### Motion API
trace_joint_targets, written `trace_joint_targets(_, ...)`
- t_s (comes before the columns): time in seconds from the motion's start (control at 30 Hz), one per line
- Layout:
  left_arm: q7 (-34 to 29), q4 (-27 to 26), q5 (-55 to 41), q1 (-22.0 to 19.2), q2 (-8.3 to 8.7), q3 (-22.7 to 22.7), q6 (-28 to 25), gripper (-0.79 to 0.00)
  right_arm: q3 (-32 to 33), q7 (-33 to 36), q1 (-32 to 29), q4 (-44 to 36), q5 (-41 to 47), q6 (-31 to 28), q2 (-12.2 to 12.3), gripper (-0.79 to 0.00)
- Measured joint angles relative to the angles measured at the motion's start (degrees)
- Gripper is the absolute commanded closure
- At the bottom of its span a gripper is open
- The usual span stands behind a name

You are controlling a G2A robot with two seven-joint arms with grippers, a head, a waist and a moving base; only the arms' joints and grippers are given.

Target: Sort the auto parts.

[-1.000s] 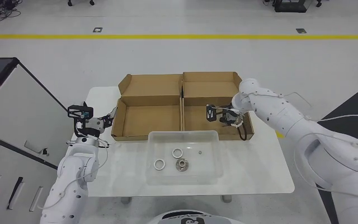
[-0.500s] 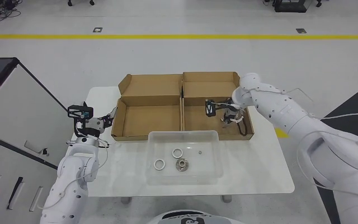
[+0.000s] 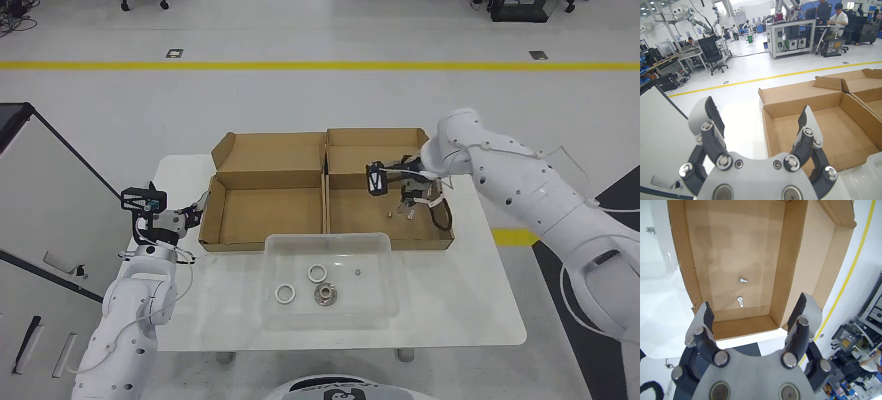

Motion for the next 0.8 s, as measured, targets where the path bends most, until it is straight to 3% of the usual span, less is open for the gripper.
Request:
trace_joint_targets(0.4, 0.0, 0.0, 0.0, 0.0, 0.0, 0.0, 0.0, -0.785, -2.8, 6.1, 1.2, -20.0, 10.8, 6.1, 7.2, -0.785)
trace_joint_targets(0.6, 0.0, 0.0, 0.0, 0.0, 0.0, 0.0, 0.0, -0.785, -6.0, 8.5, 3.9, -25.9, 16.3, 8.5, 8.8, -0.785)
trace_joint_targets(0.8, 0.0, 0.0, 0.0, 0.0, 0.0, 0.0, 0.0, -0.785, -8.9, 9.8, 6.6, -28.3, 21.5, 9.8, 8.6, -0.785)
